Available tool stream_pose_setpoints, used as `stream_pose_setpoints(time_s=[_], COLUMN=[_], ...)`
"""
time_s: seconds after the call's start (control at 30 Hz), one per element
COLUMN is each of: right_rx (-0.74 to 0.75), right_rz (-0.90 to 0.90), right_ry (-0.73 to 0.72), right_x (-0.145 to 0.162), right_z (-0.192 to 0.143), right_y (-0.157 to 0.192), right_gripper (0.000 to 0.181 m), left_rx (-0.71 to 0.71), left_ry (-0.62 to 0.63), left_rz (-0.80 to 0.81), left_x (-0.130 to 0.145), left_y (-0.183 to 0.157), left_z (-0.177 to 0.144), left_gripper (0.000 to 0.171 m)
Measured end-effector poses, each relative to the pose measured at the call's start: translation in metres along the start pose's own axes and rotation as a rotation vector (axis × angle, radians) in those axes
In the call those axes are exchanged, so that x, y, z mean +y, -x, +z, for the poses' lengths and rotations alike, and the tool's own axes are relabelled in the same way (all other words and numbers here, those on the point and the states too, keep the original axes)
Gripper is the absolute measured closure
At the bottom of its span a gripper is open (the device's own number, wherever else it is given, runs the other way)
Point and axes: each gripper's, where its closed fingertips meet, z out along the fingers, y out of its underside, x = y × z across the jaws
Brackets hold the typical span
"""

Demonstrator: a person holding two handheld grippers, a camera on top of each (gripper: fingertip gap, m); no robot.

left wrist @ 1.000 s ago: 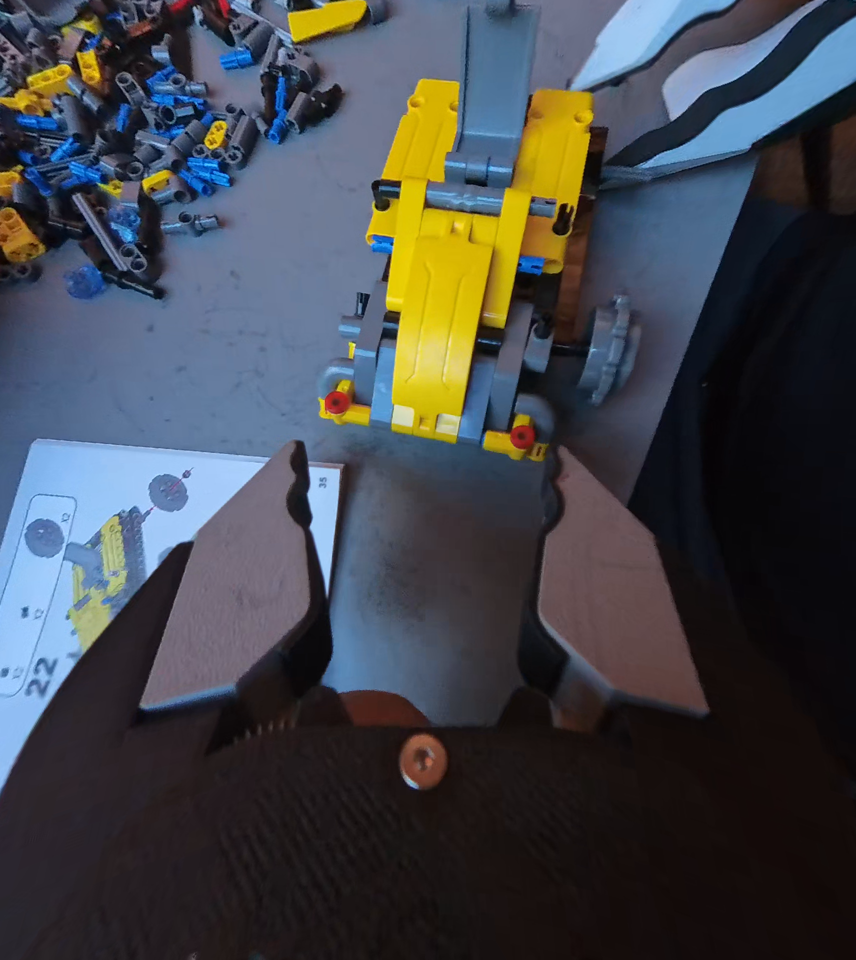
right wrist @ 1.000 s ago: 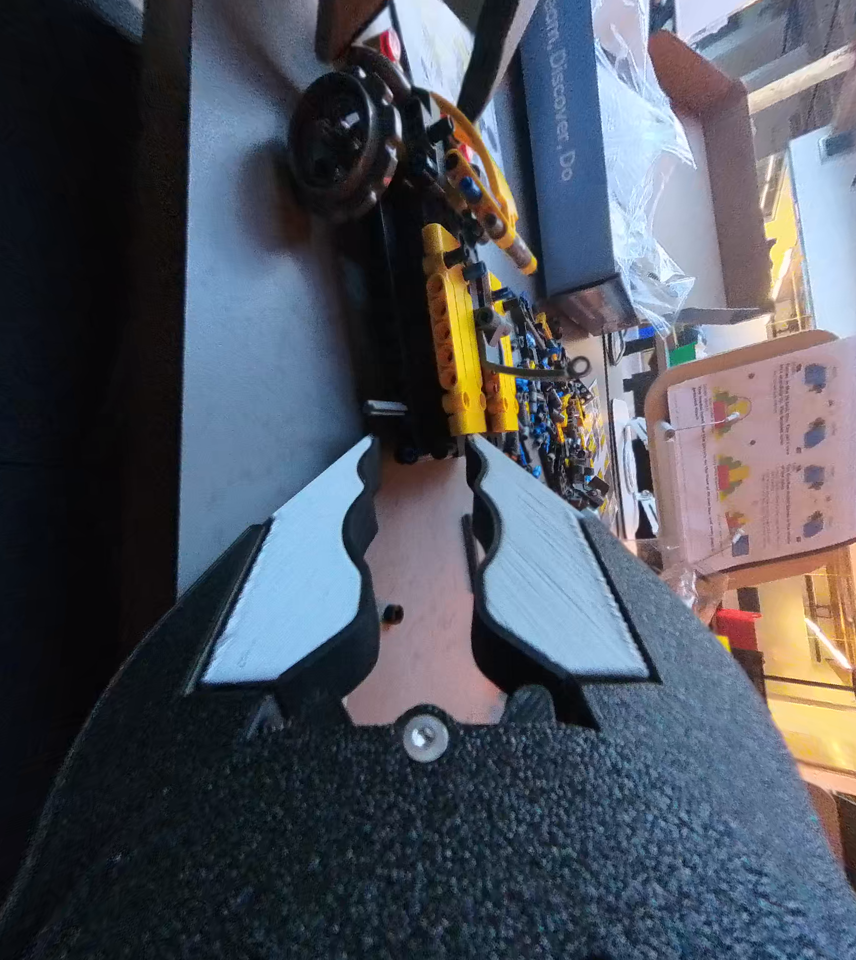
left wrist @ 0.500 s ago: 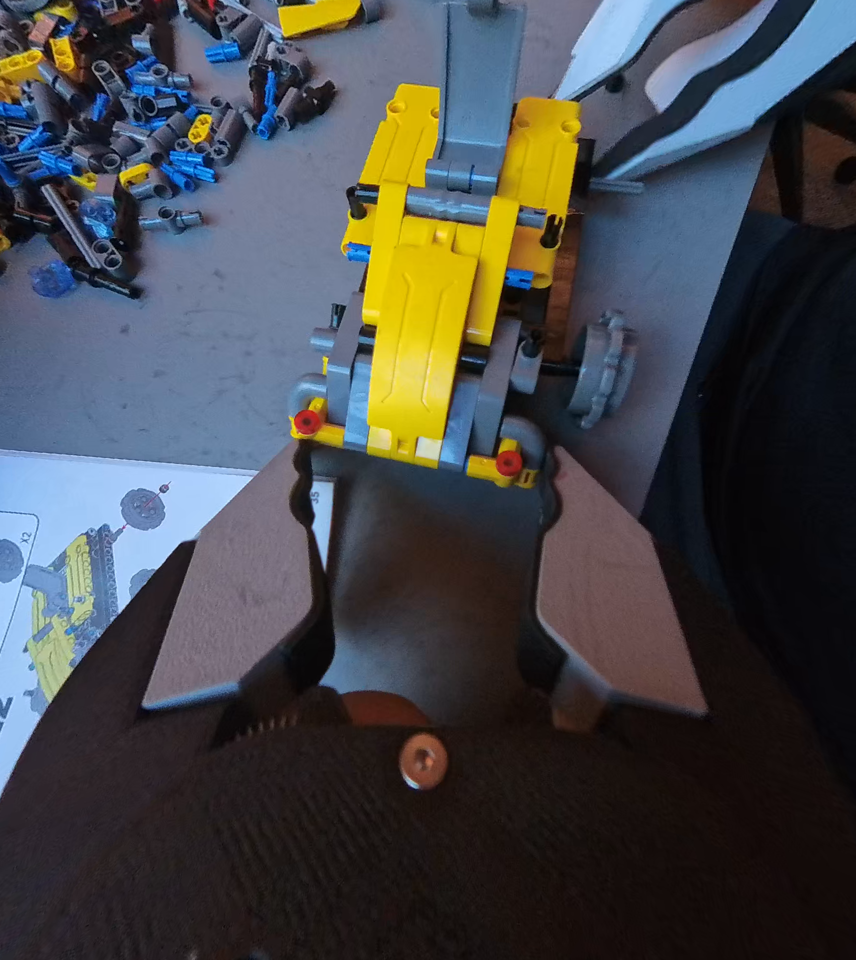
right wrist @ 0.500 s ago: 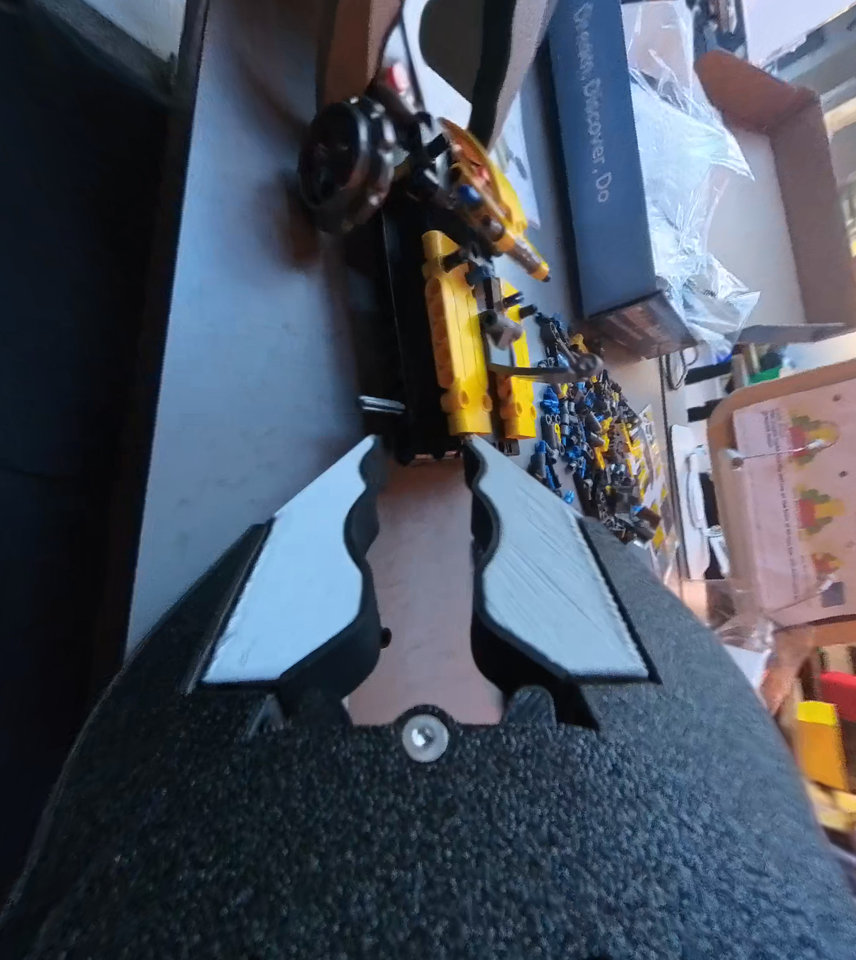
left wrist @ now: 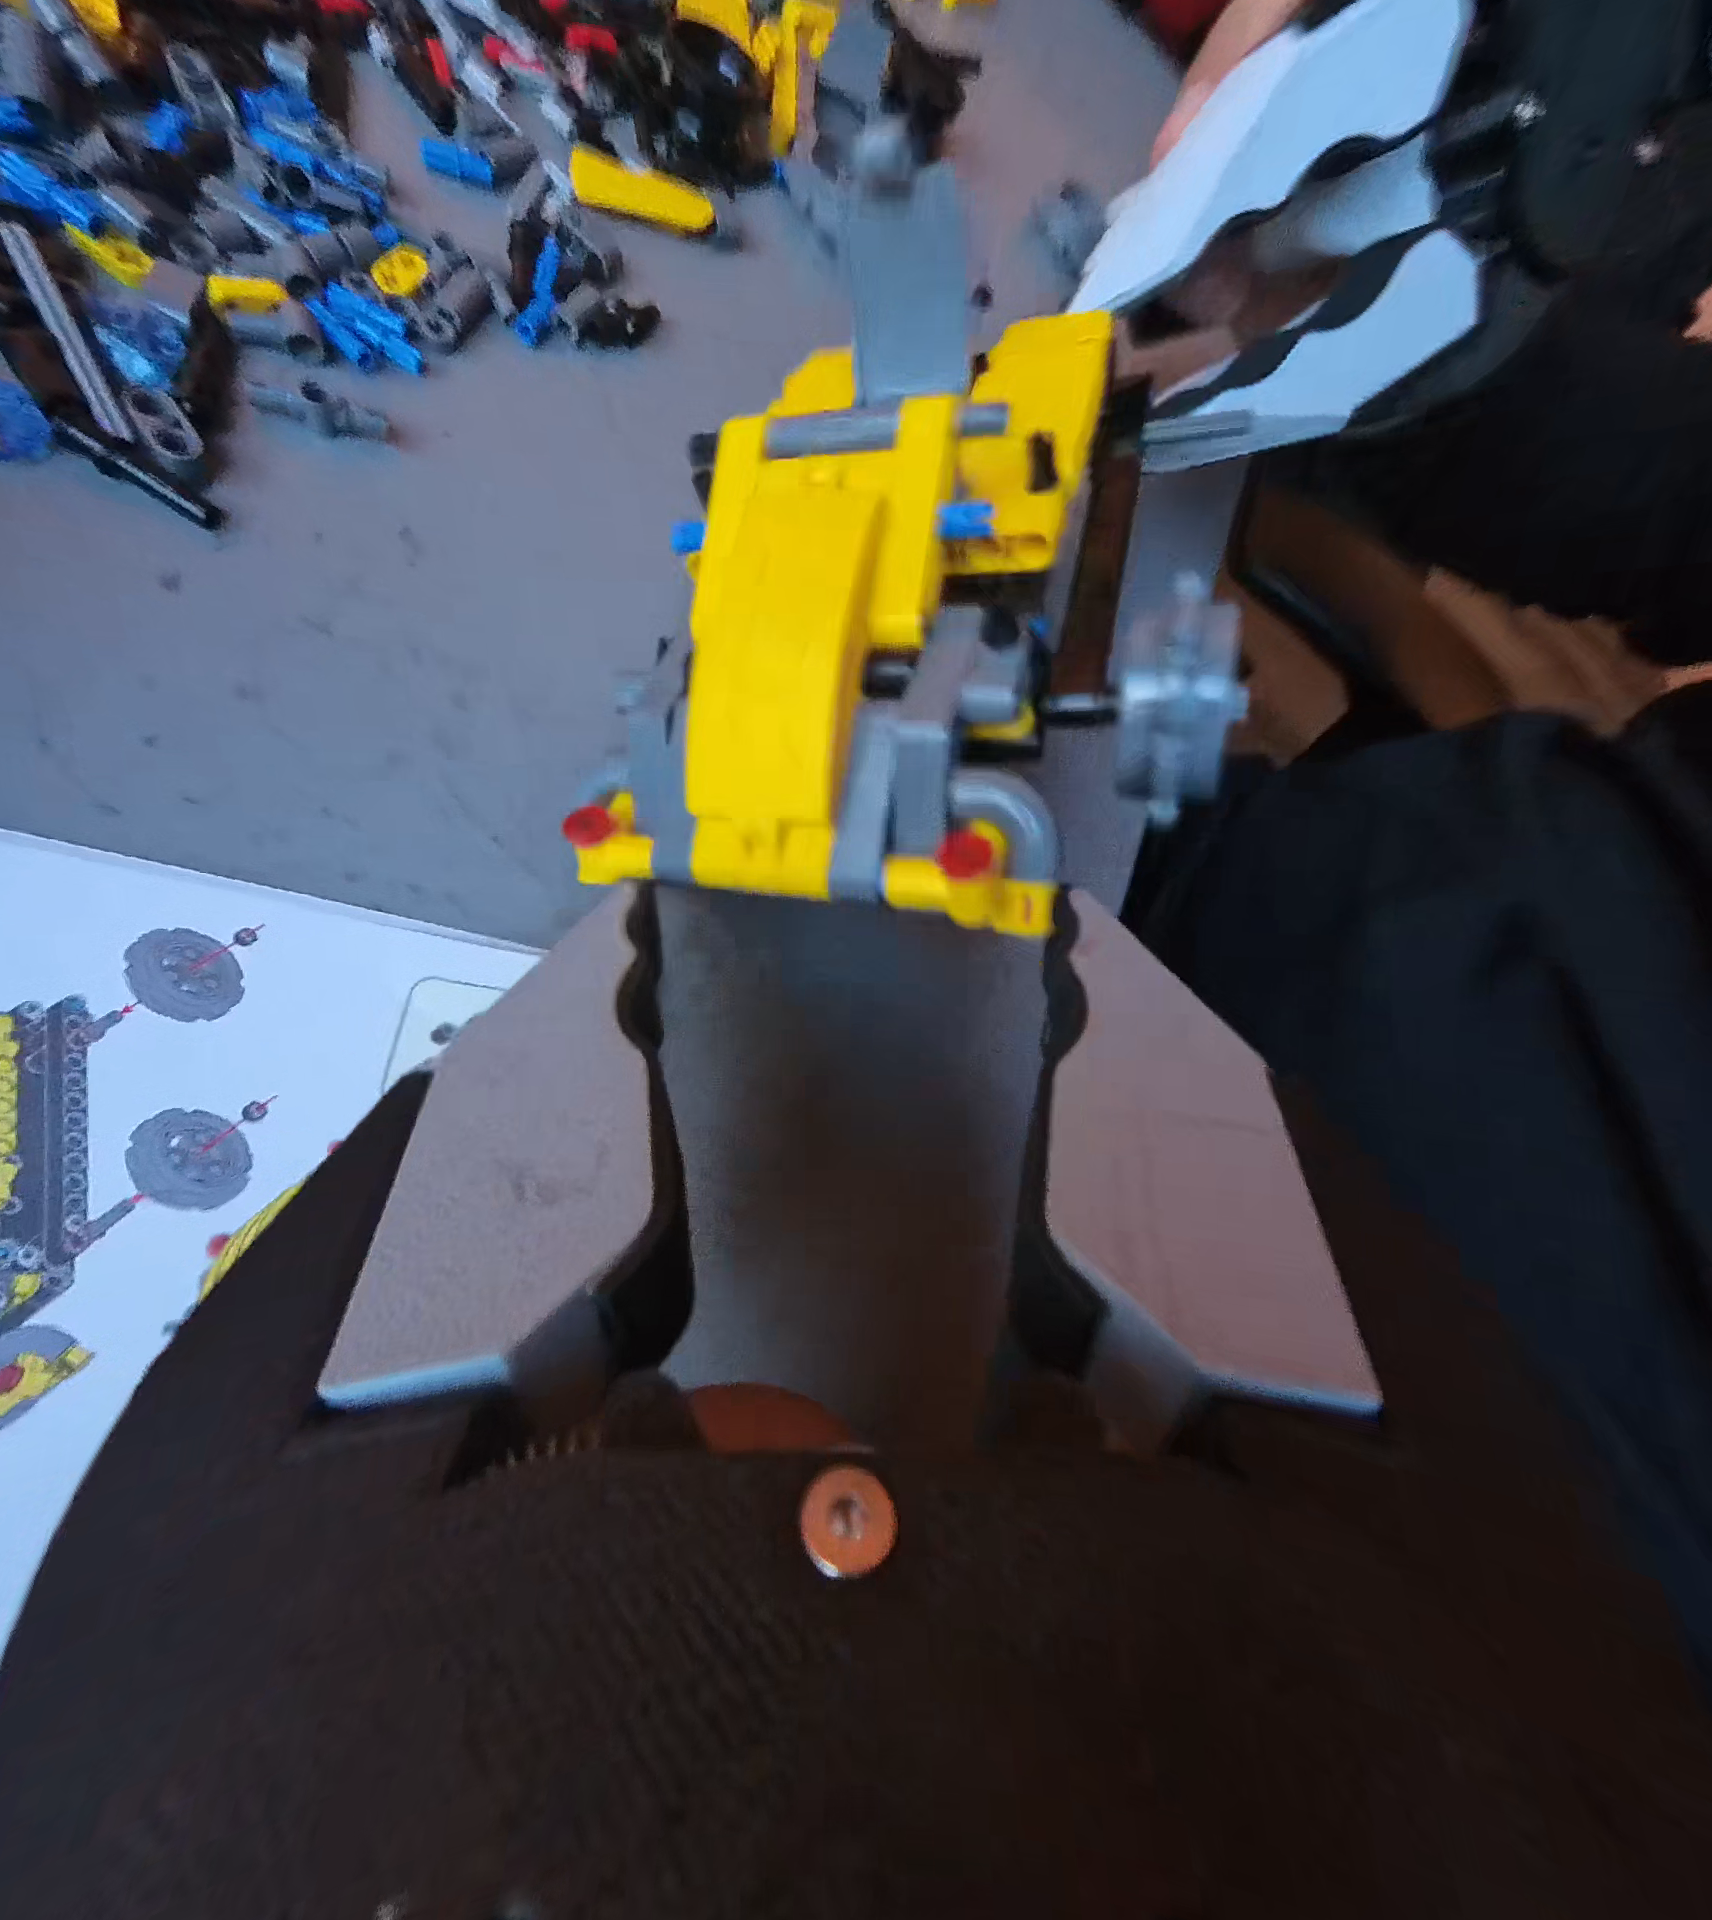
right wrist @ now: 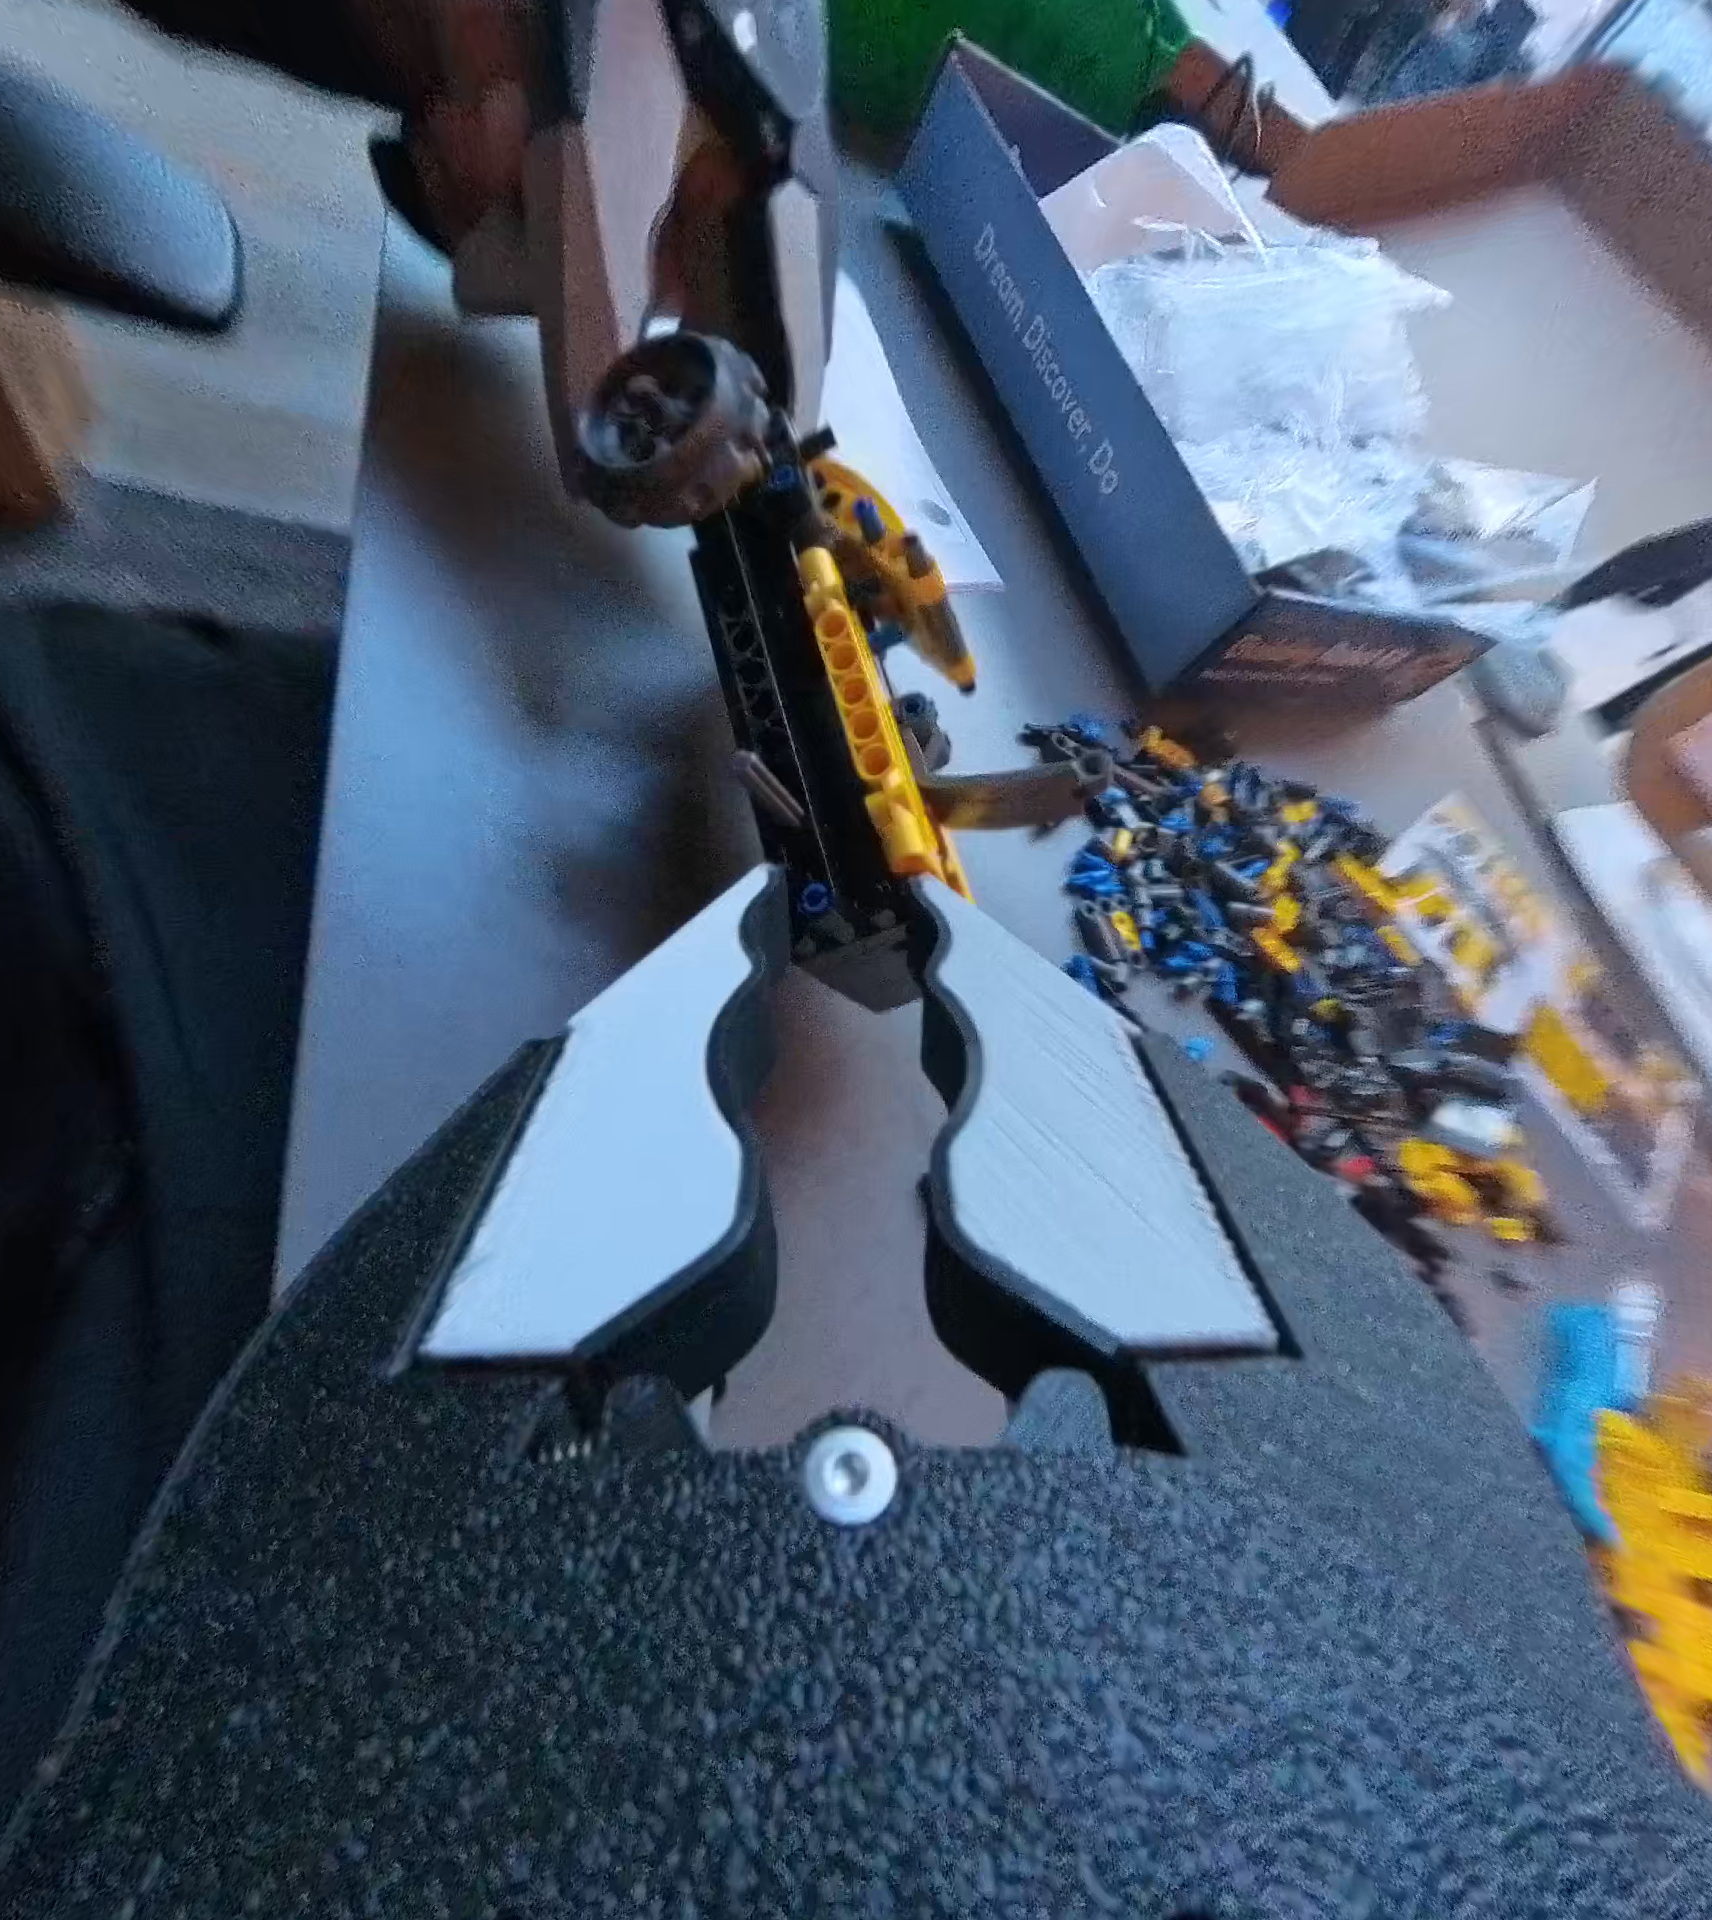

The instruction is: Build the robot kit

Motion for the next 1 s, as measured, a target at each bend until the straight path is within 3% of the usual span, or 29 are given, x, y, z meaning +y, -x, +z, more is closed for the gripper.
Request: stream_pose_setpoints(time_s=[0.1, 0.2, 0.3, 0.37, 0.4, 0.47, 0.53, 0.63, 0.73, 0.83, 0.9, 1.0], right_rx=[-0.133, -0.221, -0.289, -0.327, -0.344, -0.366, -0.381, -0.363, -0.243, -0.160, -0.152, -0.172], right_rz=[0.297, 0.443, 0.539, 0.570, 0.590, 0.628, 0.661, 0.652, 0.593, 0.482, 0.359, 0.265], right_ry=[0.070, 0.058, 0.049, 0.043, 0.040, 0.028, 0.022, 0.034, 0.019, -0.045, 0.006, 0.075], right_x=[0.010, 0.015, 0.016, 0.017, 0.017, 0.016, 0.015, 0.017, 0.016, -0.014, -0.033, -0.051], right_z=[0.008, 0.014, 0.015, 0.016, 0.016, 0.018, 0.020, 0.021, 0.008, -0.011, 0.003, 0.044], right_y=[-0.015, -0.022, -0.027, -0.028, -0.029, -0.034, -0.037, -0.040, -0.060, -0.070, -0.058, -0.044], right_gripper=[0.160, 0.160, 0.160, 0.159, 0.159, 0.159, 0.159, 0.158, 0.145, 0.126, 0.123, 0.125], left_rx=[0.086, -0.047, -0.332, -0.419, -0.422, -0.333, -0.219, -0.186, -0.146, -0.072, -0.023, -0.010], left_ry=[-0.076, -0.067, -0.059, -0.073, -0.094, -0.149, -0.133, -0.108, -0.125, -0.162, -0.171, -0.140], left_rz=[-0.041, 0.025, 0.182, 0.314, 0.375, 0.460, 0.524, 0.586, 0.520, 0.387, 0.319, 0.354], left_x=[-0.014, -0.016, -0.021, -0.032, -0.039, -0.053, -0.057, -0.064, -0.067, -0.068, -0.068, -0.067], left_y=[-0.008, 0.014, 0.052, 0.062, 0.062, 0.049, 0.034, 0.030, 0.032, 0.033, 0.031, 0.023], left_z=[-0.008, -0.012, -0.026, -0.029, -0.026, -0.010, 0.009, 0.024, 0.026, 0.025, 0.027, 0.033], left_gripper=[0.130, 0.135, 0.098, 0.078, 0.079, 0.099, 0.105, 0.128, 0.128, 0.128, 0.128, 0.128])
